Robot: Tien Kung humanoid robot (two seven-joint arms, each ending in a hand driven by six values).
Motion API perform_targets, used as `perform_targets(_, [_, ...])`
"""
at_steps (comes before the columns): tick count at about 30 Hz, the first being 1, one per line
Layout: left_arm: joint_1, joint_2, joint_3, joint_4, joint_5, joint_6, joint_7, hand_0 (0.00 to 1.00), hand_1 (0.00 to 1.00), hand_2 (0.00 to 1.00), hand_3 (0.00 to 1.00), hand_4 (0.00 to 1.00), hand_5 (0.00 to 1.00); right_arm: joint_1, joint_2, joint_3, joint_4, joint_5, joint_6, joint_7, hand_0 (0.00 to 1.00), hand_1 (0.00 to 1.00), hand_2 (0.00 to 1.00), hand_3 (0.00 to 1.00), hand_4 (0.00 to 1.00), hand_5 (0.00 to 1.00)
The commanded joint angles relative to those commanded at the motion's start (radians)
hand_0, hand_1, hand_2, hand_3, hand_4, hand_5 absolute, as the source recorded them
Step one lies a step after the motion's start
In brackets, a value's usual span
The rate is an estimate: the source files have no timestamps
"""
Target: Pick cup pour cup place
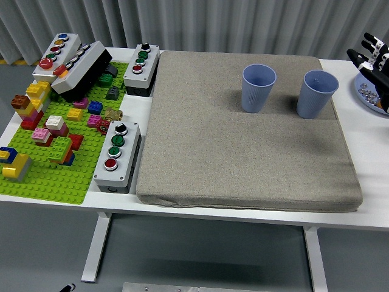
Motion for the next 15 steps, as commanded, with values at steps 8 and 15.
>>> perform_targets(8, [-0.002,-0.003,0.003,0.0,0.001,-0.002,-0.002,0.817,0.837,0.902,0.795,0.593,0.998,-0.072,0.016,0.002,0.0,0.001,-0.008,0.008,0.95,0.939,0.998,0.998,0.835,0.088])
perform_targets(15, [-0.006,-0.006,0.009,0.0,0.001,-0.005,-0.002,0.816,0.837,0.903,0.795,0.593,0.998,-0.097,0.025,-0.017,-0.014,0.022,-0.014,0.023,0.951,0.935,0.998,0.998,0.832,0.09])
